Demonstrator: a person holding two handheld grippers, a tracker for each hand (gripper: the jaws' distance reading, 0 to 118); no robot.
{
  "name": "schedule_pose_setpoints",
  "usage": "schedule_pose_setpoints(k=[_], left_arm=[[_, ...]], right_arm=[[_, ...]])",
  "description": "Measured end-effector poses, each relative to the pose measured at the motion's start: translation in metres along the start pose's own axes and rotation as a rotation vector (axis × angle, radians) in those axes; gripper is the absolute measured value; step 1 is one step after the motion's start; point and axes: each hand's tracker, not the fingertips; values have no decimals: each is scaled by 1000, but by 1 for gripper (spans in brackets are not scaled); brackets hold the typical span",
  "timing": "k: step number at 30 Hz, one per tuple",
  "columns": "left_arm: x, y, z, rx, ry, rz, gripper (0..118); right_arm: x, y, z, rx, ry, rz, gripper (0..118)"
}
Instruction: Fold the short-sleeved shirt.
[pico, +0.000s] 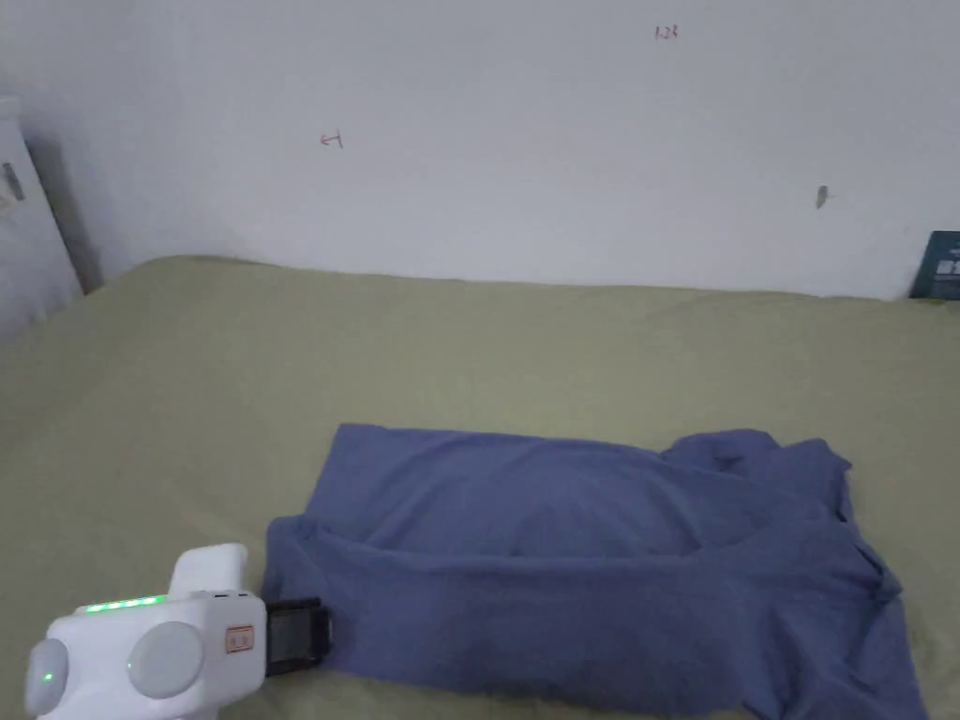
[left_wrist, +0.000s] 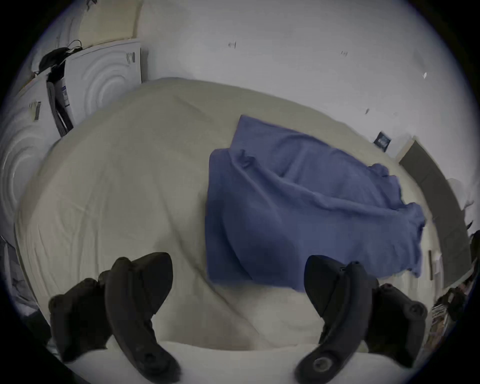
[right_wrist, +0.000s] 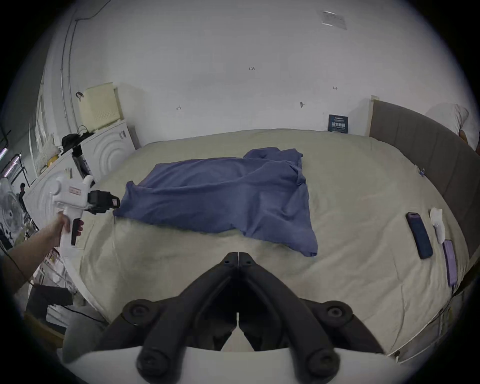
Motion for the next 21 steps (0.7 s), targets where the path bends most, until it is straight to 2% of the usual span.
schedule_pose_setpoints(k=[2, 3, 4, 5, 6, 7, 8, 9, 12, 19, 20, 21], left_arm=[[3, 1, -13, -25, 88, -41, 105], [4, 2, -18, -26, 58, -43, 102], [3, 1, -19, -42, 15, -50, 89], [7, -3, -14, -59, -67, -28, 59], [9, -3, -12, -48, -32, -31, 23], [9, -3, -9, -20, -5, -60, 13], [5, -1, -7, 1, -53, -66, 11], [4, 2, -5, -10, -76, -56, 11], [-1, 4, -8, -10, -55, -93, 11], [5, -2, -7, -28, -32, -148, 11], [5, -2, -6, -26, -30, -152, 11], [10, -4, -2, -24, -28, -158, 11]], right_arm=[[9, 1, -9, -19, -10, -25, 1], [14, 2, -14, -18, -13, -52, 1], [21, 3, -20, -17, -8, -93, 1], [27, 5, -26, -24, 1, -138, 6], [37, 4, -34, -16, 20, -179, 33], [46, 5, -44, -17, 46, -217, 64], [53, 7, -55, -32, 54, -261, 86], [61, 12, -67, -43, 22, -264, 93], [80, 21, -101, -64, -78, -222, 93], [106, 22, -174, -205, -95, -217, 91], [104, 22, -178, -227, -116, -209, 87], [101, 21, -179, -261, -84, -202, 63]])
